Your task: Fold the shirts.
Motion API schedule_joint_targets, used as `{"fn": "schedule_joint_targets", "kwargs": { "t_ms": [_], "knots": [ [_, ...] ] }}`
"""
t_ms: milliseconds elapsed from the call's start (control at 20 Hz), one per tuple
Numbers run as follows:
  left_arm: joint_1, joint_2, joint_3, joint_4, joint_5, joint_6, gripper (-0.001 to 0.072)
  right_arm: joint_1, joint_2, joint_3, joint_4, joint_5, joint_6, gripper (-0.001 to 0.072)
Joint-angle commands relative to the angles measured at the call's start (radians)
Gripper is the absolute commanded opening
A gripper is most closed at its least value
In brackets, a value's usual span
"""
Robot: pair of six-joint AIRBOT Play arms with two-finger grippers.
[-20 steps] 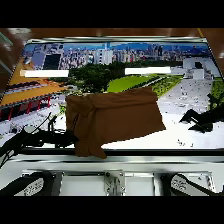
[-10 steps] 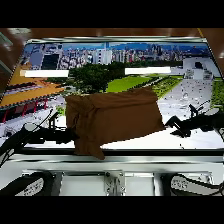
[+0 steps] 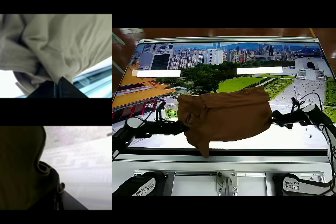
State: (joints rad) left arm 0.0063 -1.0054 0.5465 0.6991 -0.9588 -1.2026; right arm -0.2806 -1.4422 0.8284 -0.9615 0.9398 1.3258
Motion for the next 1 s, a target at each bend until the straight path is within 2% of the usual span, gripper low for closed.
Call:
{"fn": "schedule_joint_targets", "kwargs": {
  "t_ms": [0,150,350,500,700,950],
  "knots": [
    [0.0,0.067,0.204,0.161,-0.016,-0.075,0.0038,0.014,0.119,0.108,0.139,0.04,-0.148,0.0062],
    [0.001,0.136,0.597,0.265,-0.088,-0.085,0.0039,0.014,0.346,0.334,0.206,0.022,-0.224,0.0062],
    [0.001,0.167,1.162,0.267,-0.09,-0.085,0.004,0.014,0.626,0.642,0.171,-0.146,-0.223,0.0062],
    [0.001,0.187,1.43,0.268,-0.09,-0.111,0.004,0.014,0.785,0.753,0.115,-0.222,-0.183,0.0062],
    [0.001,0.261,1.49,0.296,-0.136,-0.131,0.0041,0.014,0.929,0.766,-0.013,-0.151,-0.023,0.0062],
    [0.001,0.302,1.487,0.47,-0.383,-0.188,0.0041,0.014,0.977,0.766,-0.299,0.096,0.074,0.0062]
  ]
}}
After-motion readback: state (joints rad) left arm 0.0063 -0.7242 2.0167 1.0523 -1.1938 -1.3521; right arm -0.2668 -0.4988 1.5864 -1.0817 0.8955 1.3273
